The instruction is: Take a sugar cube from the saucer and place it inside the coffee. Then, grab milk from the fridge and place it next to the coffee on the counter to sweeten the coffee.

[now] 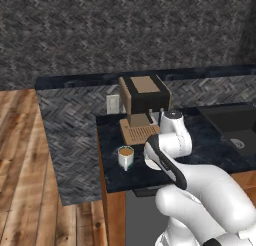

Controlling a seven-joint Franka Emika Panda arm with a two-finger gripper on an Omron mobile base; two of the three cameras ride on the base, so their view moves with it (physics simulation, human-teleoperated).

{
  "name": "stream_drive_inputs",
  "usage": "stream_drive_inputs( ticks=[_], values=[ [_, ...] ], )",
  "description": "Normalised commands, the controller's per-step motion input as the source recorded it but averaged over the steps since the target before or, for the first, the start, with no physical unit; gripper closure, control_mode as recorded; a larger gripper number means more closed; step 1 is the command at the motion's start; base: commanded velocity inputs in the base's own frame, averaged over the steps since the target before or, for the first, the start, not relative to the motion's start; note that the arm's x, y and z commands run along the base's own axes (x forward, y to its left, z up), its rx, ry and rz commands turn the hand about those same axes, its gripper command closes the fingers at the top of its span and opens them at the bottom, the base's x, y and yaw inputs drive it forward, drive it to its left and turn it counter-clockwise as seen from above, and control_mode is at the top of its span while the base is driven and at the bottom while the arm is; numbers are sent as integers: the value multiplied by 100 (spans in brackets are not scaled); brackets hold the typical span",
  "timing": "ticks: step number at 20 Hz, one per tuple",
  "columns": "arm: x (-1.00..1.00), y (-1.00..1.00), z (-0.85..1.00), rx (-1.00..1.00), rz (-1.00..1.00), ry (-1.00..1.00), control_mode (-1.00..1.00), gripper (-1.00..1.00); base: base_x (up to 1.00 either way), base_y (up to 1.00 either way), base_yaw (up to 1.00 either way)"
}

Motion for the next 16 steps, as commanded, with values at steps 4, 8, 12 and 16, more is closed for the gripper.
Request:
stream_drive_inputs(
  ticks=[4, 8, 12, 16],
  values=[
    [14, 0, -23, 2, 0, 0, -100, -100, 0, 0, 0],
    [23, 0, -15, 3, 0, 0, -100, -100, 0, 0, 0],
    [31, 0, -7, 2, 0, 0, -100, -100, 0, 0, 0],
    [33, 0, -8, 2, 0, 0, -100, -100, 0, 0, 0]
  ],
)
